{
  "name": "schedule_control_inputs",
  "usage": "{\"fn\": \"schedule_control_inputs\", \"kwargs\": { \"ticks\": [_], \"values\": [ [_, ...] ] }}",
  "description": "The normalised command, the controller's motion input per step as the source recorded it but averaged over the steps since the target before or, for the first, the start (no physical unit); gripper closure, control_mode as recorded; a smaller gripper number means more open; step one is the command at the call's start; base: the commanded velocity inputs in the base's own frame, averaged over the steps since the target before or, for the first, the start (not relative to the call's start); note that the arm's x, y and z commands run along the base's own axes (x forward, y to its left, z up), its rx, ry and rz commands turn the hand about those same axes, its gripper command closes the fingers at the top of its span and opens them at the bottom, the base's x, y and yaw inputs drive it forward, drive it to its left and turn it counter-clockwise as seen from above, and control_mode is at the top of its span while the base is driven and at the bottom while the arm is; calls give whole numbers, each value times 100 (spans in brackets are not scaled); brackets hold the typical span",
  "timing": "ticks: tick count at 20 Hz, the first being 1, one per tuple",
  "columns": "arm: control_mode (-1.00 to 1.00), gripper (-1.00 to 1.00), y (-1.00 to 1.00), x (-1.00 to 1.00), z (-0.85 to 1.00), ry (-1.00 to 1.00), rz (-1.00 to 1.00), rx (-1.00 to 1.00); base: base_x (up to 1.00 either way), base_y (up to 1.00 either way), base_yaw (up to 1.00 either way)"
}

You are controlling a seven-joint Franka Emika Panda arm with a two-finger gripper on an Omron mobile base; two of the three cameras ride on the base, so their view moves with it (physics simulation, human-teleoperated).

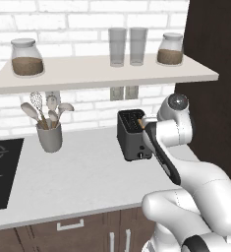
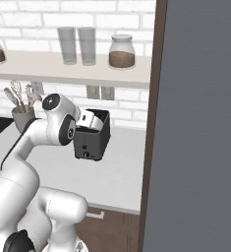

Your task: Start the toaster. Once the lever pops up, take the bread to the plate on the dining counter.

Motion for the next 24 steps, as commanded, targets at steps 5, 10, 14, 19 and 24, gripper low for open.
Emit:
{"fn": "schedule_control_inputs", "kwargs": {
  "ticks": [5,10,14,19,24],
  "values": [
    [-100,-100,0,0,0,0,0,0,0,0,0],
    [-100,-100,0,0,0,0,0,0,0,0,0],
    [-100,-100,0,0,0,0,0,0,0,0,0],
    [-100,-100,0,0,0,0,0,0,0,0,0],
    [-100,-100,0,0,0,0,0,0,0,0,0]
  ]
}}
